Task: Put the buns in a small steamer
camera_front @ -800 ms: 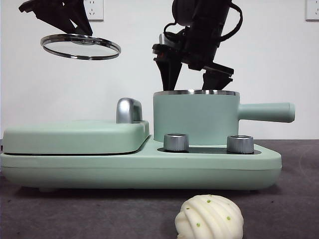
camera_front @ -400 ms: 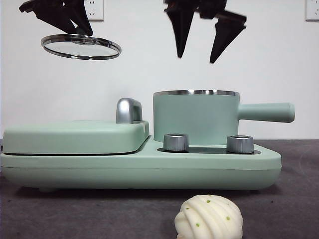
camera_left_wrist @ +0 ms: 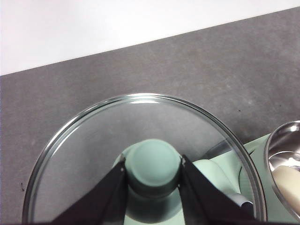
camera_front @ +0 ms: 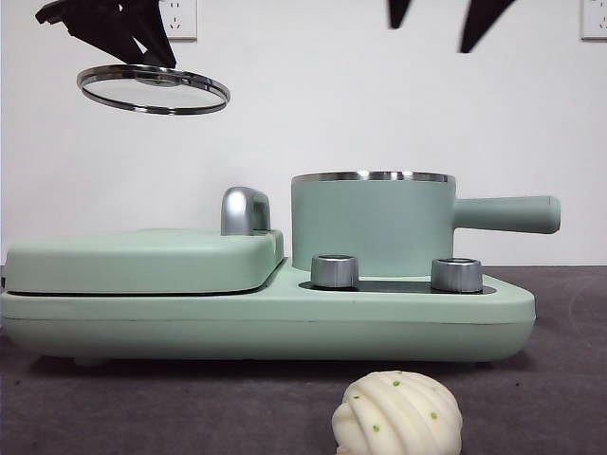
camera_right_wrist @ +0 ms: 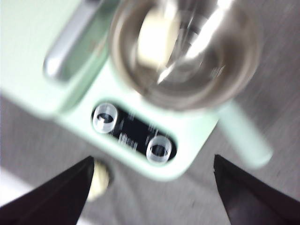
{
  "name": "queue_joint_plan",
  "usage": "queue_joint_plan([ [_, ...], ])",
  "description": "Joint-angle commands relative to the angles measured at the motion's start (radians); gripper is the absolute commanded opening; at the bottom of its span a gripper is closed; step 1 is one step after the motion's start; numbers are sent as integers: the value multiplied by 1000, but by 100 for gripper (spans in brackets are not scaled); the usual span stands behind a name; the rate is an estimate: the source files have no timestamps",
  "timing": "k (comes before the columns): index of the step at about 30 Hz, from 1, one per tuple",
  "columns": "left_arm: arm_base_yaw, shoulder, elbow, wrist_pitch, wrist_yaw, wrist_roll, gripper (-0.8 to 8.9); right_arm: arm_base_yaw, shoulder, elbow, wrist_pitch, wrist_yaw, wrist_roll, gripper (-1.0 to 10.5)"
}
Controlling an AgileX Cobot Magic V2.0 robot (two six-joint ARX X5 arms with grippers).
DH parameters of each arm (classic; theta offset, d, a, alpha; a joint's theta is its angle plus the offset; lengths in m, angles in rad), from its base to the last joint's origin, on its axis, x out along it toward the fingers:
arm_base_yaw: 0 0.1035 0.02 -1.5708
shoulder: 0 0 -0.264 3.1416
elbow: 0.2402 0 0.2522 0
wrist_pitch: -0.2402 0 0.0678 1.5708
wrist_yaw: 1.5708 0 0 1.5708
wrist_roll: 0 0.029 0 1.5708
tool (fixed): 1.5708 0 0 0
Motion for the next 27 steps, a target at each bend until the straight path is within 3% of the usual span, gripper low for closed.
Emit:
queue_joint_plan([
  [1,-3,-3,26,23,2,-1,7,63,-89,-133,-37,-1,17,407],
  [5,-3,-3,26,23,2,-1,7,174,-232,-350,93,-2,117,407],
  [11,-4,-3,26,23,2,-1,7,344,-308,-605,239,0,249,407],
  [16,-6,-3,26,23,2,-8,7,469,-292,-792,503,6,260,407],
  [19,-6,-3,26,23,2,-8,7,506,-264,-862,620,57,277,407],
  [27,-10,-3,26,22,2,-8,7,503,-130,-882,701,112,274,407],
])
